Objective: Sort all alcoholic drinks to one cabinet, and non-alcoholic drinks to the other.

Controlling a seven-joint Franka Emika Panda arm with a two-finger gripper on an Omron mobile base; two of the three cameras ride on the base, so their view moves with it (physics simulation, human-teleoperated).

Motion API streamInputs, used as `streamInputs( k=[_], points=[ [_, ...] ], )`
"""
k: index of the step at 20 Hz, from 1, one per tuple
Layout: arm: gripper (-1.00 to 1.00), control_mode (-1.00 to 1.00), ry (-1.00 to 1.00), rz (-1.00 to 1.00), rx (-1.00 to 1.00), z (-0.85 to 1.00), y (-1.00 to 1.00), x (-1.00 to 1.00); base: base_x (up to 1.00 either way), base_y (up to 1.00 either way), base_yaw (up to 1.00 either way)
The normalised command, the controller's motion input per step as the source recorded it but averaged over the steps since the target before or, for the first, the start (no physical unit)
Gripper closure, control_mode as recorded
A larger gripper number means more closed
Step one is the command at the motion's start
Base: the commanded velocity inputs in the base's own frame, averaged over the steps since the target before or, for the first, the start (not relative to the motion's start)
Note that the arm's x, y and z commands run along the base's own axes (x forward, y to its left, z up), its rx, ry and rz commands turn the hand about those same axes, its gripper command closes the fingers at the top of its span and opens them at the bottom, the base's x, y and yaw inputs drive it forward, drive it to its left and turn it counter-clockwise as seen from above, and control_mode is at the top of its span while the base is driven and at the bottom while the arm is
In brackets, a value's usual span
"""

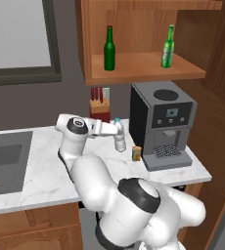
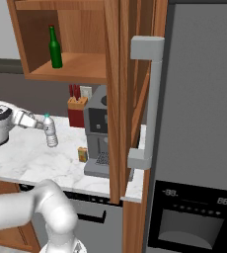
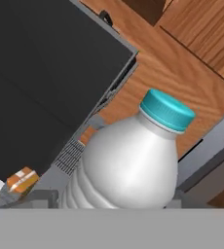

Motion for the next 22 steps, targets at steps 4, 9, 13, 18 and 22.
streamInputs(
  k=[4,9,13,18,22],
  points=[
    [1.0,-1.0,0.07,0.18,-0.02,0.38,-0.03,-0.93,0.0,0.0,0.0],
    [1.0,-1.0,0.07,0.23,0.0,0.58,-0.03,-0.73,0.0,0.0,0.0],
    [1.0,-1.0,0.11,0.26,0.0,0.7,-0.01,-0.47,0.0,0.0,0.0],
    [1.0,-1.0,0.12,0.3,0.0,0.55,-0.06,-0.49,0.0,0.0,0.0],
    [1.0,-1.0,0.1,0.34,0.02,0.51,-0.16,-0.44,0.0,0.0,0.0]
  ],
)
